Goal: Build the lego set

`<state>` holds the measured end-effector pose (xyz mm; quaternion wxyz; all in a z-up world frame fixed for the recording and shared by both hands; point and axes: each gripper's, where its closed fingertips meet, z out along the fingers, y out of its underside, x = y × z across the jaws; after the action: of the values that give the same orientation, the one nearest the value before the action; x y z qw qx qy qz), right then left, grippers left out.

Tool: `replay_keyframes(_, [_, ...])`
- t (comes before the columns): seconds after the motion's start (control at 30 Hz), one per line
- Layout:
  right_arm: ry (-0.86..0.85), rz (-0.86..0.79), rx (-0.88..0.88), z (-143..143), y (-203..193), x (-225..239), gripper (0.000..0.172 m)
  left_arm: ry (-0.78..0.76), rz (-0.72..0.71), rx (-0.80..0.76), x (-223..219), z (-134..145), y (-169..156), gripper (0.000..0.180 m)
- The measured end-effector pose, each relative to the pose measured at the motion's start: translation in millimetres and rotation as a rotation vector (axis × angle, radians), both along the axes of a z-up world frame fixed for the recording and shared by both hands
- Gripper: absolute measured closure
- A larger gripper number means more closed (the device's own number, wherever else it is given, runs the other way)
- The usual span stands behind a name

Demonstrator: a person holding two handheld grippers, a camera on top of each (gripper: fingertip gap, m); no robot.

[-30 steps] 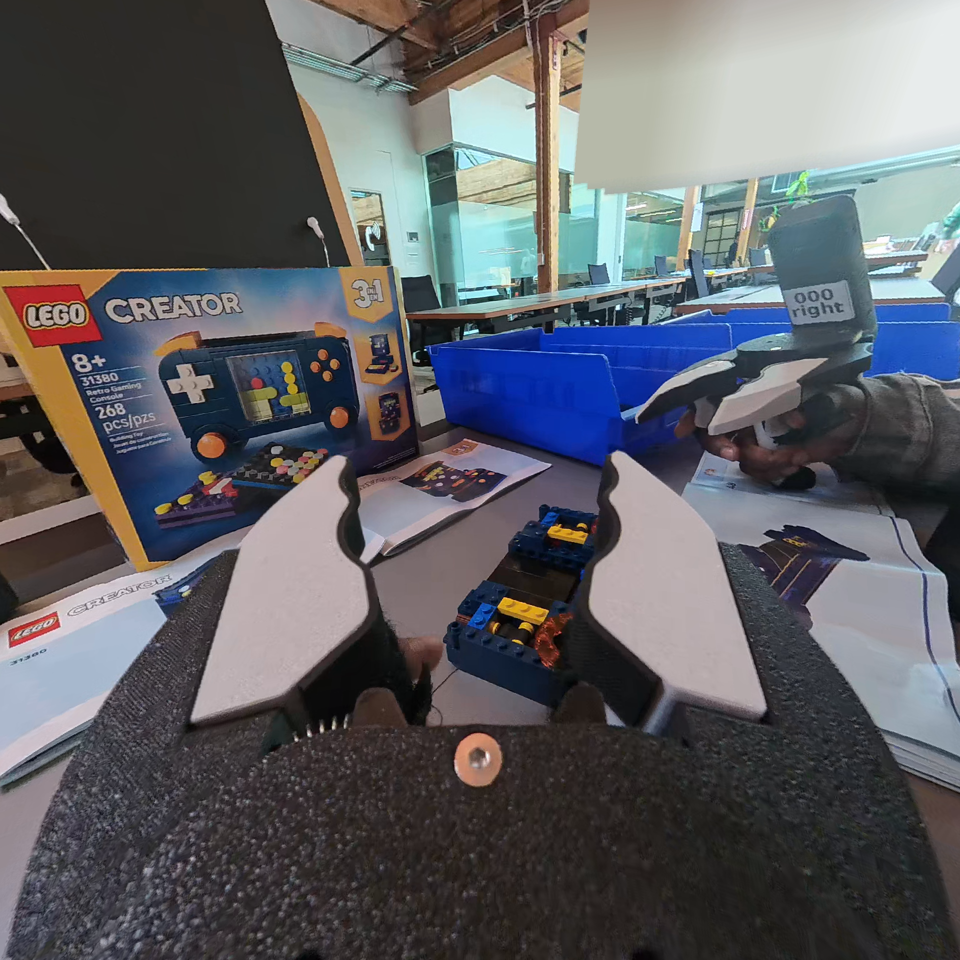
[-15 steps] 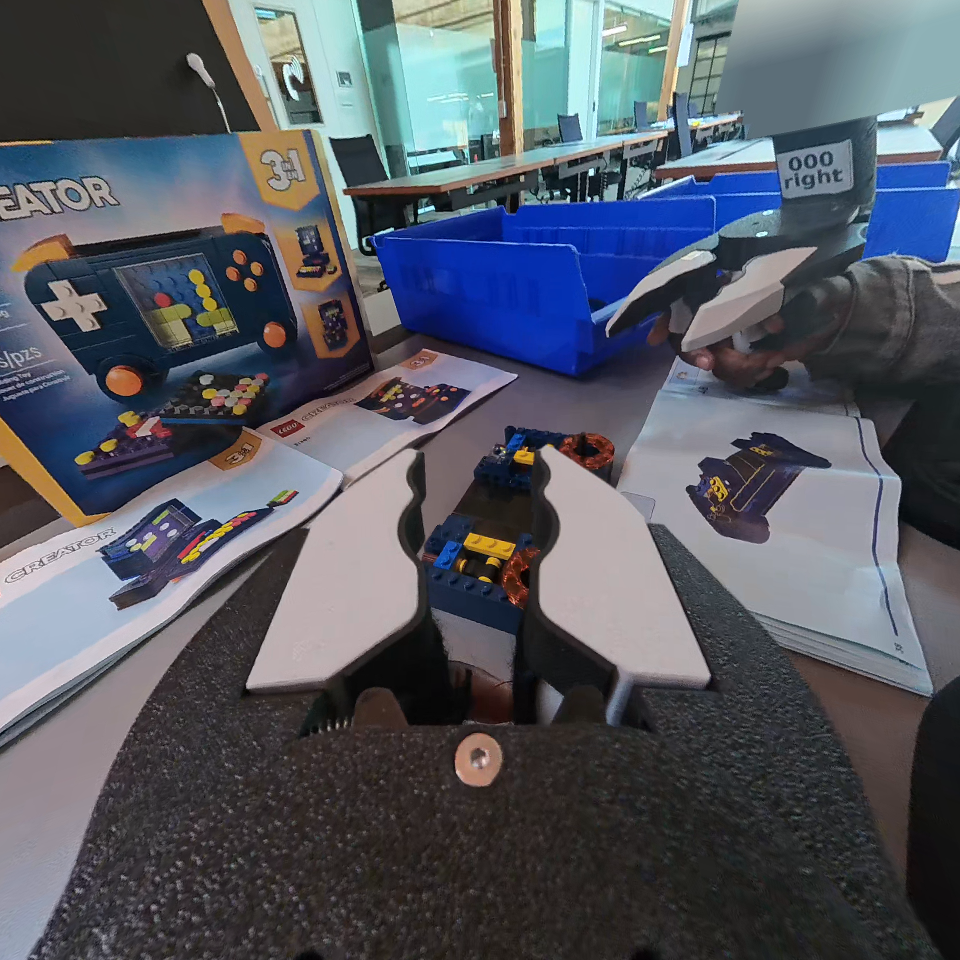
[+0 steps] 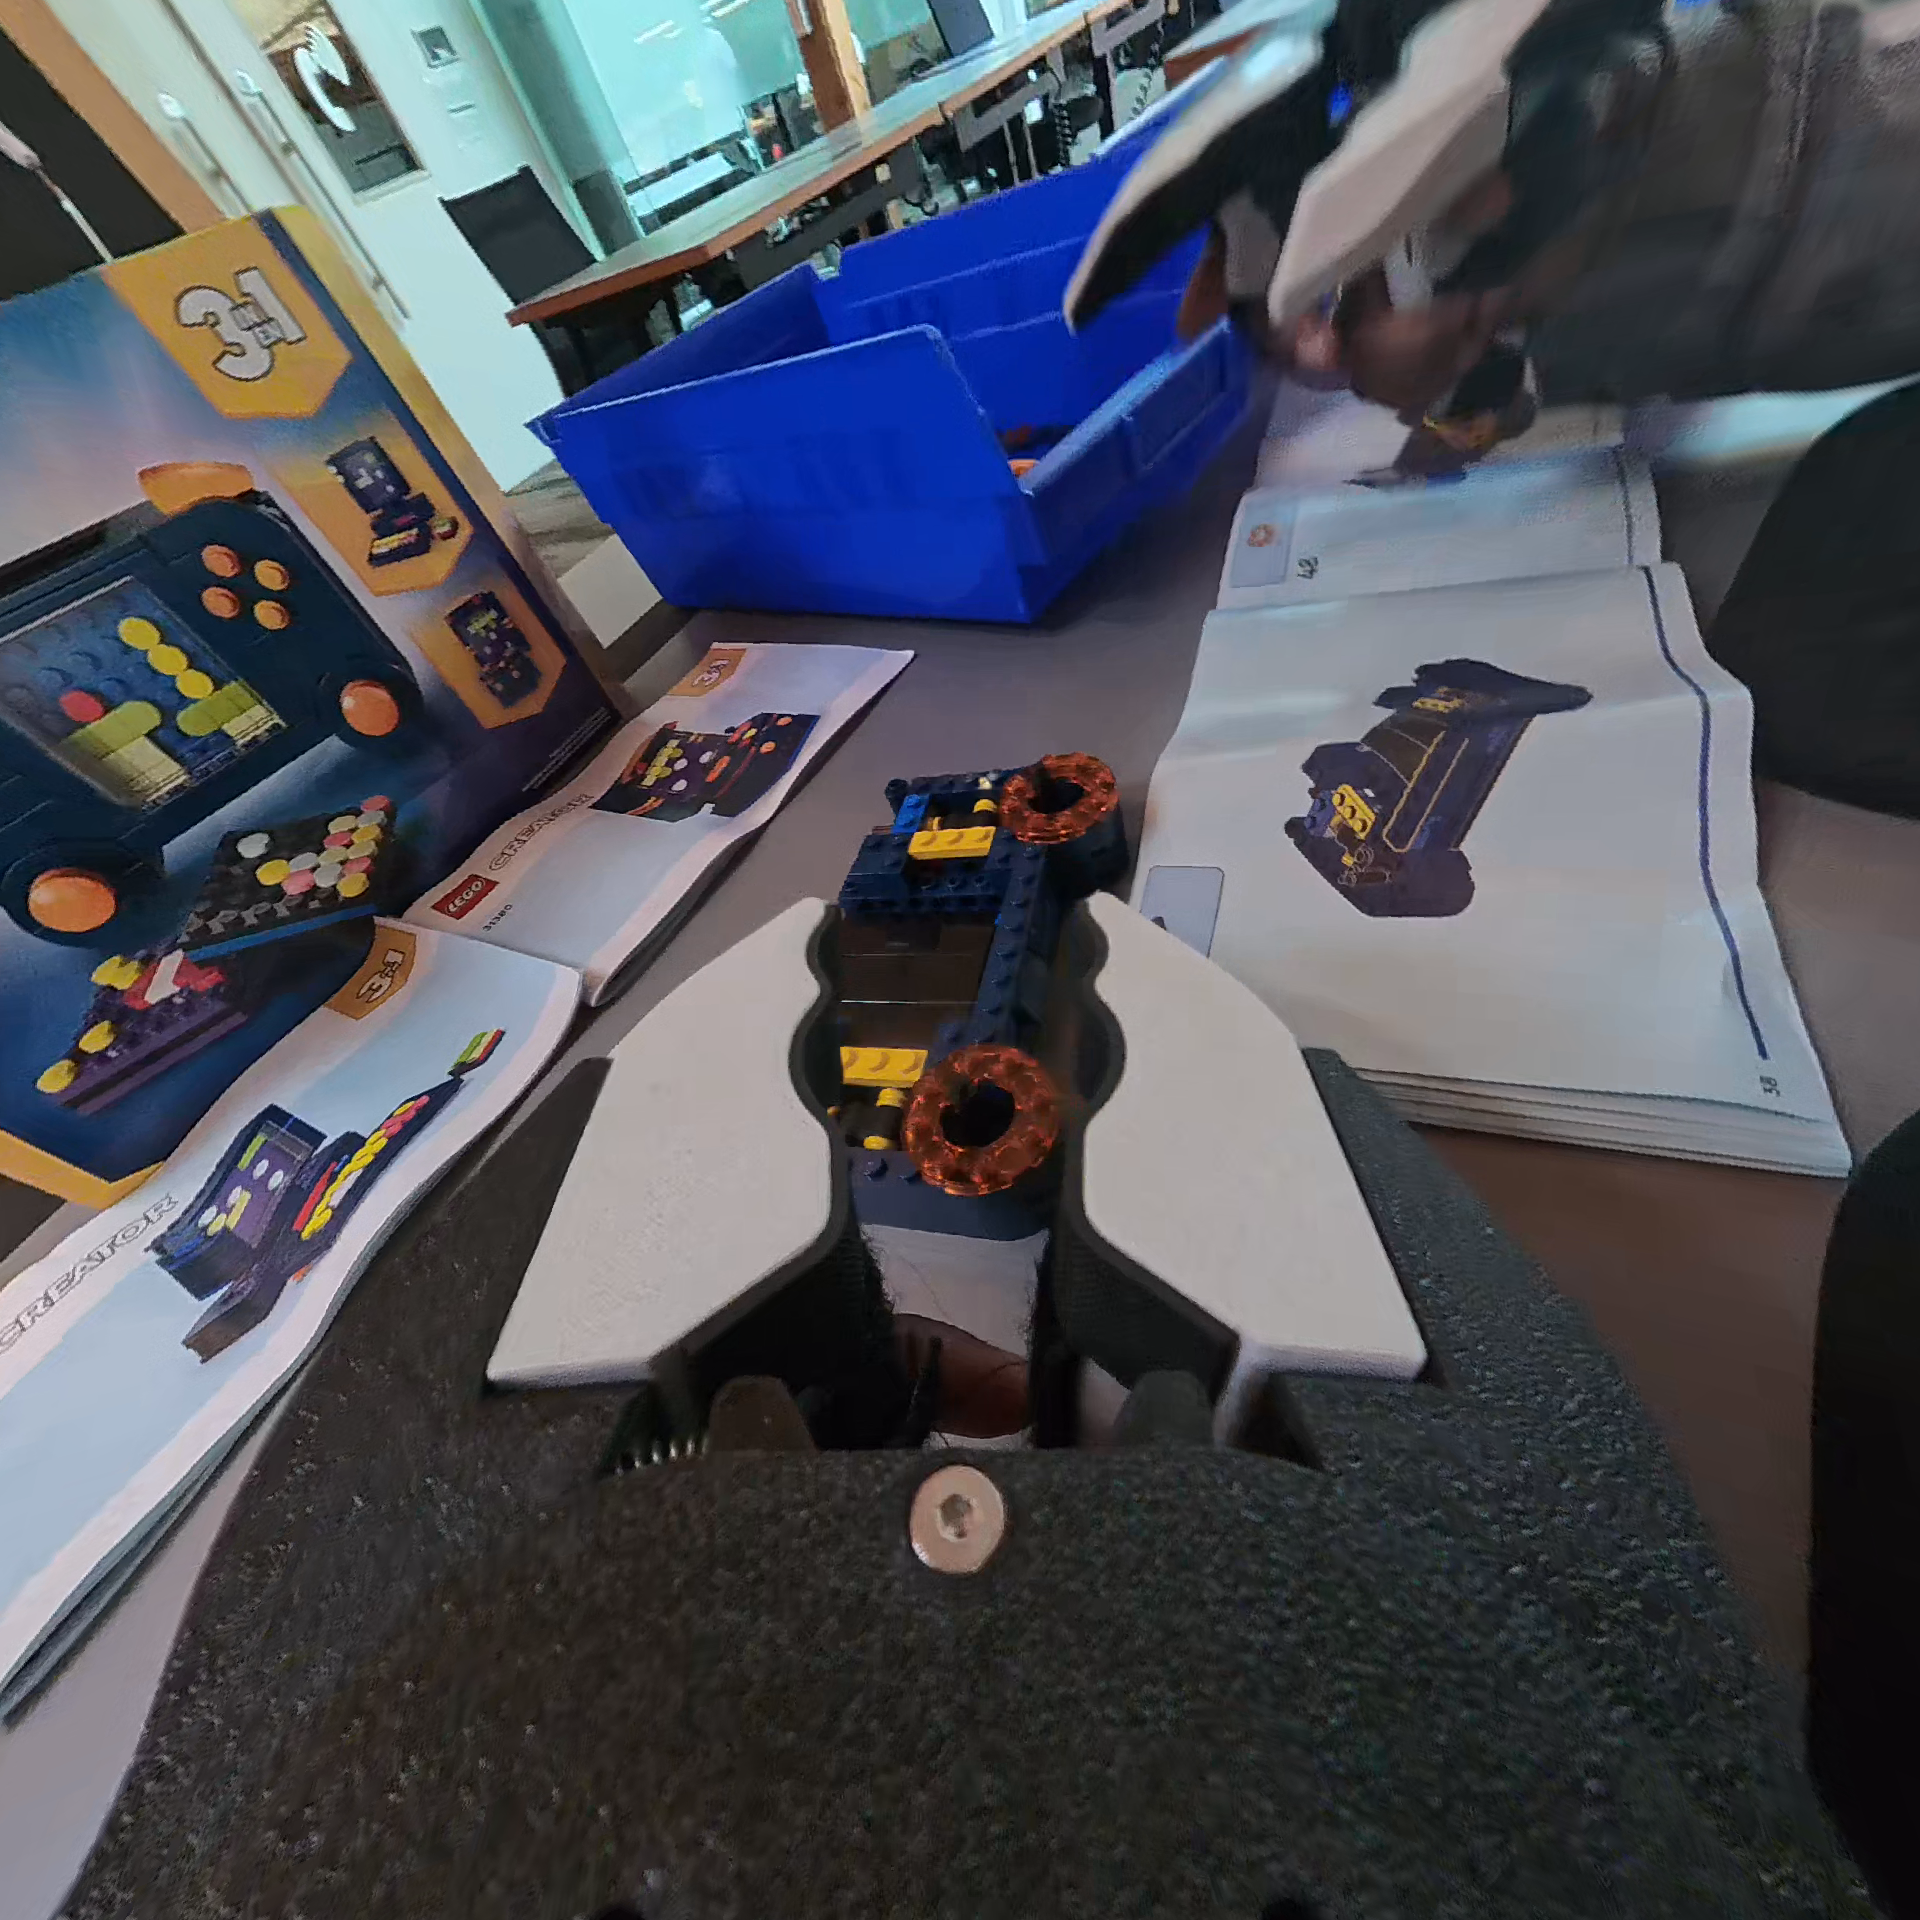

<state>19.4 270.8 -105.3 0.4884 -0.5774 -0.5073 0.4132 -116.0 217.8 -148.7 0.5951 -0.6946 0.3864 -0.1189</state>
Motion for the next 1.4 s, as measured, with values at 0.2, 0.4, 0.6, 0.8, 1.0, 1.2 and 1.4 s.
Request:
replay_keyframes(0.2, [0.569,-0.119,0.185,103.4,1.9,77.8,0.126,0.067,-0.211,0.215,28.8,7.0,-28.0,0.136])
replay_keyframes(0.4, [0.757,-0.399,0.348,122.8,20.0,121.8,0.123,-0.025,-0.218,0.221,30.5,17.4,-29.9,0.129])
replay_keyframes(0.6, [0.726,-0.397,0.321,116.3,18.7,106.2,0.125,0.029,-0.007,0.281,3.6,18.0,-3.5,0.136])
replay_keyframes(0.8, [0.743,-0.5,0.265,109.3,34.7,123.7,0.172,0.035,0.017,0.279,0.4,17.5,-0.5,0.139])
replay_keyframes(1.0, [0.682,-0.502,0.271,105.0,38.4,119.4,0.172,0.035,0.008,0.277,1.3,17.2,-1.3,0.14])
replay_keyframes(1.2, [0.22,-0.355,-0.092,54.2,29.1,96.9,0.11,0.015,-0.052,0.253,10.8,17.7,-8.7,0.141])
replay_keyframes(1.4, [-0.469,-0.607,-0.282,-75.2,0.6,152.5,0.091,-0.031,-0.255,0.214,53.5,27.4,-35.0,0.141])
